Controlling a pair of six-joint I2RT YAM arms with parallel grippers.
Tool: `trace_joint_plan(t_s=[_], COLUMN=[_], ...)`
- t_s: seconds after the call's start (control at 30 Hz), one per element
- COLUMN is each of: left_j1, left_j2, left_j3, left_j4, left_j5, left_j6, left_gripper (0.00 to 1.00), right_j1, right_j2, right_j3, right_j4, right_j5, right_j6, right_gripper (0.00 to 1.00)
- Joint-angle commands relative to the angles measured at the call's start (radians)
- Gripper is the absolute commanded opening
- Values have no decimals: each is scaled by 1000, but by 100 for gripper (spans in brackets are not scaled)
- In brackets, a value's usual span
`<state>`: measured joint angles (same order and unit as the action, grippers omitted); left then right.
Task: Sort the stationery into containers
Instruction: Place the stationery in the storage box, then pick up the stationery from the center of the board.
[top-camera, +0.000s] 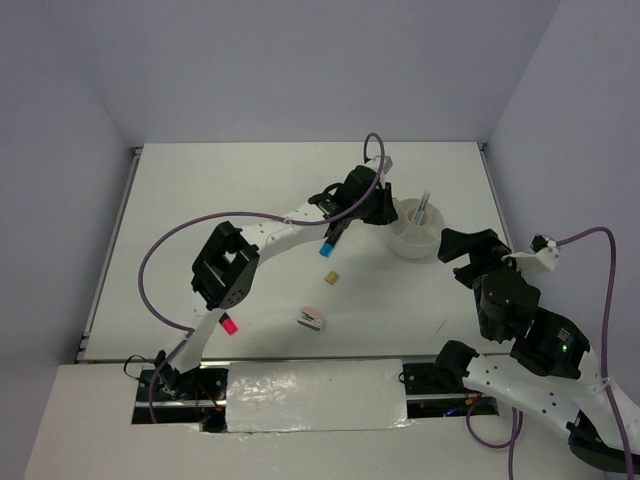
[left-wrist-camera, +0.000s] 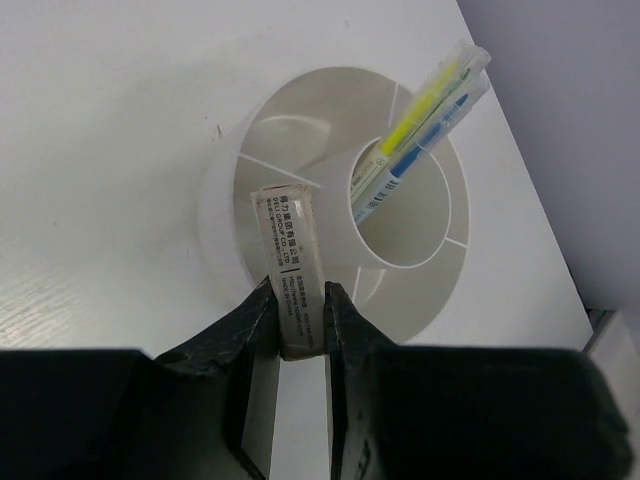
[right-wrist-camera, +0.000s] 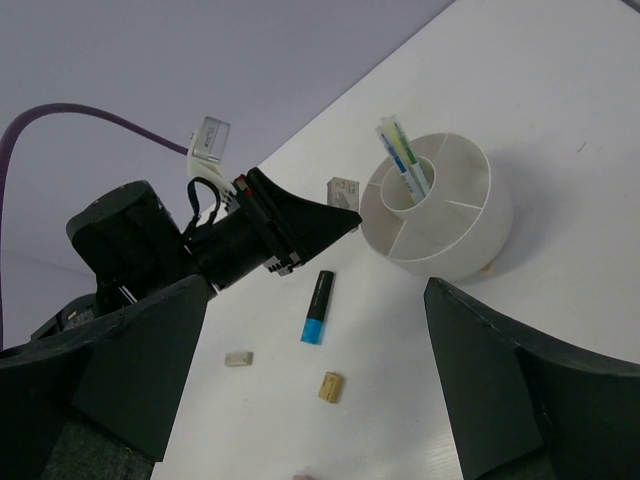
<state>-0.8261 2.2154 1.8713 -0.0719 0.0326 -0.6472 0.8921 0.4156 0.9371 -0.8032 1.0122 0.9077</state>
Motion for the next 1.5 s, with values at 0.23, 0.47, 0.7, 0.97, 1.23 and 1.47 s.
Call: trace_joint_plan(t_s=[0.23,0.47,0.7,0.97,1.23,1.47], left_j1=[-7,-8,-7,-8,7,80], left_j2=[6,18,30,-9,-238,-575], left_j3=[8,15,26,-1,-156,-418], left_j4=[52,52,60,63,3,-52], left_j5=[52,66,87,96,-28,-172], left_j6=[-83,-85,-89,-91,-51,27], left_gripper=[28,35,42,52,88,98], right_j1=[-4,-4,-4,-4,-4,-5], right_j2=[-14,-23,-28,-24,8,75], right_j3=[6,0,-6,-12,-30,-40], right_j4=[-14,-7,1,7,88,187], right_j5=[29,29,25,23,-35,-139], right_j6=[-12,-20,-23,-33,-116,-225], right_gripper=[97,97,96,97,97,97])
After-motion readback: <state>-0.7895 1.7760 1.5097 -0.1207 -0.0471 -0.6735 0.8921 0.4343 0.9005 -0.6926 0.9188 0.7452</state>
